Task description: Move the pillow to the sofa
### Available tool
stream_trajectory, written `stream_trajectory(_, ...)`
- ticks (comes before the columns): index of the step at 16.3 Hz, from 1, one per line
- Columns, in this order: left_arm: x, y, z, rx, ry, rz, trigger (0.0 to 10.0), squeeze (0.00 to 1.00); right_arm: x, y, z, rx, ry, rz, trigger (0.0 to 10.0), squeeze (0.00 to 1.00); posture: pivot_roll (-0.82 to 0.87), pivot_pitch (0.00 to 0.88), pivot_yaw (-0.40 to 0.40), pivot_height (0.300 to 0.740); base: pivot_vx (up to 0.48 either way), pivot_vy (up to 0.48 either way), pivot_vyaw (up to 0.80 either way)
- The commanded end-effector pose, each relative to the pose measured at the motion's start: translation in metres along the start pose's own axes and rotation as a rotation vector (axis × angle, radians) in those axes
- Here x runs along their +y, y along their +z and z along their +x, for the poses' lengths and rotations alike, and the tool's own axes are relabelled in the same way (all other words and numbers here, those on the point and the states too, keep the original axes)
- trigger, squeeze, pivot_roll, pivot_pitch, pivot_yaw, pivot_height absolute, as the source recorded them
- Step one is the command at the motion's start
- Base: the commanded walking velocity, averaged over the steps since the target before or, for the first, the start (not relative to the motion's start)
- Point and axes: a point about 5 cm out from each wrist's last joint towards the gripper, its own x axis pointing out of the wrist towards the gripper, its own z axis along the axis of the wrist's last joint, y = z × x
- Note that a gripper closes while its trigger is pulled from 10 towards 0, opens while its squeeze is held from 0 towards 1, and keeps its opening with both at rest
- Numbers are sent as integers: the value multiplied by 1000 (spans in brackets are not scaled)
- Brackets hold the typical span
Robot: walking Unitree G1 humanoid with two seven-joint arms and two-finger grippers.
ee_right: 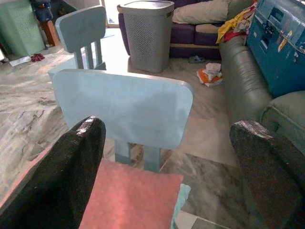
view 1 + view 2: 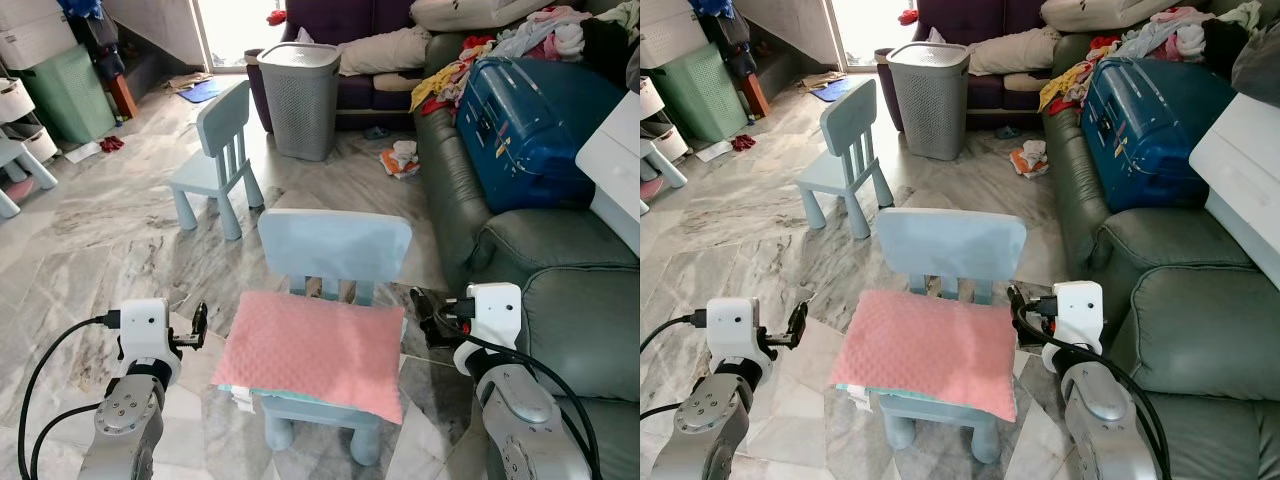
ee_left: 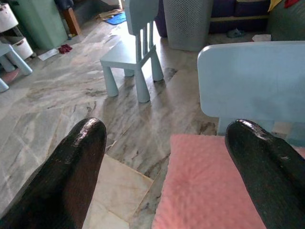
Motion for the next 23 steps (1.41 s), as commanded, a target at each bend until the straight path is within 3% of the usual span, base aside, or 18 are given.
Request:
stream_trajectory(1, 0, 0, -2, 6, -5, 5, 10000, 0, 5, 2, -2, -3, 19, 3, 10000, 0, -72, 70, 64, 701, 0, 0, 0)
stream_trajectory(7, -1, 0, -3, 11, -6, 4, 10000, 0, 6, 2, -2, -2, 19, 6, 10000, 0, -72, 85, 65, 626, 0, 0, 0)
stream_trajectory(16, 1, 3, -2, 10, 9, 7, 10000, 0, 12, 10, 11, -26, 34, 5, 10000, 0, -67, 94, 61, 517, 0, 0, 0)
stream_trajectory(23, 6, 9, 0, -19, 70, 61, 10000, 0, 12, 11, 18, -37, 43, -2, 10000, 0, -60, 87, 61, 442, 0, 0, 0)
